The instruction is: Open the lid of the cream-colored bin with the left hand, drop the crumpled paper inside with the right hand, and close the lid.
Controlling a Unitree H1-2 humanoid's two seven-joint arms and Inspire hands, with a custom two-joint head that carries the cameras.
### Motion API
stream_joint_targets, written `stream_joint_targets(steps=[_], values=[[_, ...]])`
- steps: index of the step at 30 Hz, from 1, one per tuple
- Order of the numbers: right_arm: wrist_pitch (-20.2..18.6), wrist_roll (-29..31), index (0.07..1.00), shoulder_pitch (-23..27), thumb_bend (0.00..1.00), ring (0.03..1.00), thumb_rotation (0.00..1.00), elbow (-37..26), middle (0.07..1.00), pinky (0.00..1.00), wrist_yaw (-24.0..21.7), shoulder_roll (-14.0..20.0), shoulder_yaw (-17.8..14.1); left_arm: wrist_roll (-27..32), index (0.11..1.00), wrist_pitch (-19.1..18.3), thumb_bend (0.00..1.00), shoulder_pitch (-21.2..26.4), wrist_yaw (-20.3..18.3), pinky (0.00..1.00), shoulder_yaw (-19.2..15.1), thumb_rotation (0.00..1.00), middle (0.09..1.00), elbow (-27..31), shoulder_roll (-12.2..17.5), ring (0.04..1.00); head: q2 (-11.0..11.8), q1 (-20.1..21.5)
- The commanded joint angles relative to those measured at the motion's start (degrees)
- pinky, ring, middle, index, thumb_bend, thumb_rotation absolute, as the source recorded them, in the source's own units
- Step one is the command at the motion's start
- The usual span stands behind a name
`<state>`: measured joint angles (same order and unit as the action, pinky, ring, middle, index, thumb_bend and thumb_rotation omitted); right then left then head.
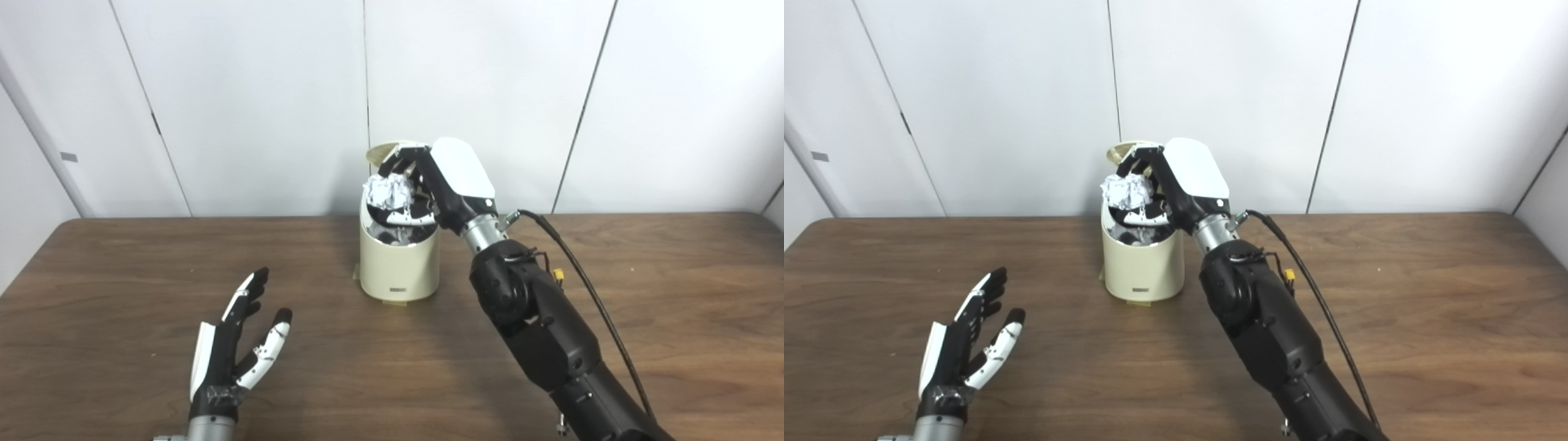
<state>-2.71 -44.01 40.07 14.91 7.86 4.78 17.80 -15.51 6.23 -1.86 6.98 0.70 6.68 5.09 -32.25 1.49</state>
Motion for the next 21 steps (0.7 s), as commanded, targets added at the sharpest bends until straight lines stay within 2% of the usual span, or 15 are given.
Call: stream_joint_targets(steps=[1, 13, 15, 19, 21], values=[[0.9, -0.3, 0.536, 2.9, 0.49, 0.394, 0.0, -0.5, 0.513, 0.29, 1.6, 1.0, -0.7, -0.4, 0.944, 2.0, 0.46, -1.5, 1.0, 0.88, 1.1, 0.54, 0.914, -0.9, -2.2, 0.906, 0.0, 0.1], [1.0, 0.2, 0.532, 2.3, 0.49, 0.389, 0.0, -0.4, 0.51, 0.3, 0.4, 2.1, 0.1, -0.1, 0.943, 2.2, 0.46, -1.6, 0.9, 0.88, 0.8, 0.52, 0.912, -0.2, -2.5, 0.904, -0.7, 0.1], [0.6, 0.1, 0.541, 2.3, 0.49, 0.387, 0.0, -0.7, 0.505, 0.32, -1.0, 2.5, 0.5, 0.1, 0.944, 2.4, 0.45, -1.5, 0.9, 0.88, 0.7, 0.51, 0.913, -0.3, -2.6, 0.906, -0.8, 0.2], [-2.8, 0.2, 0.553, 2.2, 0.49, 0.405, 0.0, -2.1, 0.521, 0.35, -6.3, 3.0, 0.9, 0.0, 0.943, 2.0, 0.45, -1.5, 0.9, 0.88, 0.6, 0.51, 0.912, -0.2, -2.7, 0.906, -0.9, 0.3], [-3.7, 0.4, 0.527, 2.1, 0.51, 0.413, 0.0, -2.6, 0.54, 0.42, -7.8, 3.1, 1.0, -0.2, 0.943, 1.8, 0.45, -1.5, 1.0, 0.88, 0.5, 0.51, 0.913, -0.1, -2.8, 0.906, -0.9, 0.3]])
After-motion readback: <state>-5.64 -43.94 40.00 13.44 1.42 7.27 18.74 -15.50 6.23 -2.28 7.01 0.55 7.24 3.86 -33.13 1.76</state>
